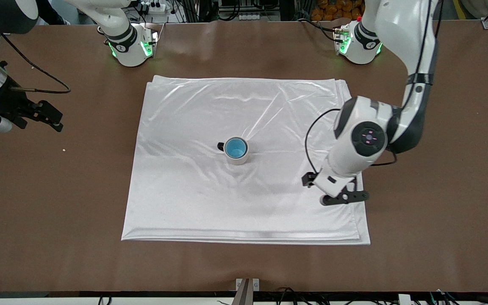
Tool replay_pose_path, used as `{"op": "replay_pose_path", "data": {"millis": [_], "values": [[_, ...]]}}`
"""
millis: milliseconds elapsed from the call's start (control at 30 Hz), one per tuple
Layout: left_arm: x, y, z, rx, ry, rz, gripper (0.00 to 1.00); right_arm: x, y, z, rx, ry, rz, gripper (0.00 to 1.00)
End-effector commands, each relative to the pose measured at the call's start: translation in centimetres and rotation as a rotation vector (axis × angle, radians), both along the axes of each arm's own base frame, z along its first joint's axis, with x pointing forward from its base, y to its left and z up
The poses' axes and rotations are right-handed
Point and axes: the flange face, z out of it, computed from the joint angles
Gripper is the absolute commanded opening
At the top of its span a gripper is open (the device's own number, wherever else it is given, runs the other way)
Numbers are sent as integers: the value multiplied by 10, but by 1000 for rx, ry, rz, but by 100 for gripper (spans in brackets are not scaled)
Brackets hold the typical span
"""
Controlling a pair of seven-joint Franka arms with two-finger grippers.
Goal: Place blue cup into white mug on cloth
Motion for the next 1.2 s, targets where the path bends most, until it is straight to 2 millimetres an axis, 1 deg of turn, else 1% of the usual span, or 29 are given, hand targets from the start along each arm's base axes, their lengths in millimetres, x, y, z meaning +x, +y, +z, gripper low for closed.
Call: {"op": "replay_pose_path", "data": {"millis": [0,67,167,233,300,367,467,567,767,833,933,1000,1100,1167], "values": [[11,81,23,1,35,-61,100,7,-1,5,18,1,-12,100],[12,117,33,-11,57,-71,100,7,-2,5,18,1,-13,100],[9,160,41,-27,100,-108,100,7,-1,4,18,2,-10,100],[4,178,47,-37,120,-111,100,7,-2,4,18,2,-13,100],[-3,188,54,-41,126,-104,100,7,-1,4,18,2,-12,100],[-14,195,57,-49,134,-92,100,7,-2,5,18,1,-12,100],[-31,200,60,-73,143,-77,100,7,-3,3,17,4,-9,100],[-53,206,64,-80,156,-68,100,7,-4,4,17,3,-8,100],[-102,214,91,-91,141,-63,100,7,-3,3,19,4,-9,100],[-113,218,101,-92,131,-59,100,7,-3,3,19,4,-12,100],[-125,219,116,-93,120,-62,100,7,-4,1,19,6,-13,100],[-128,219,123,-93,122,-65,100,7,-6,1,19,6,-15,100],[-129,222,137,-95,107,-65,100,7,-6,0,19,9,-16,100],[-125,222,154,-95,74,-62,100,7,-9,0,19,7,-21,100]]}}
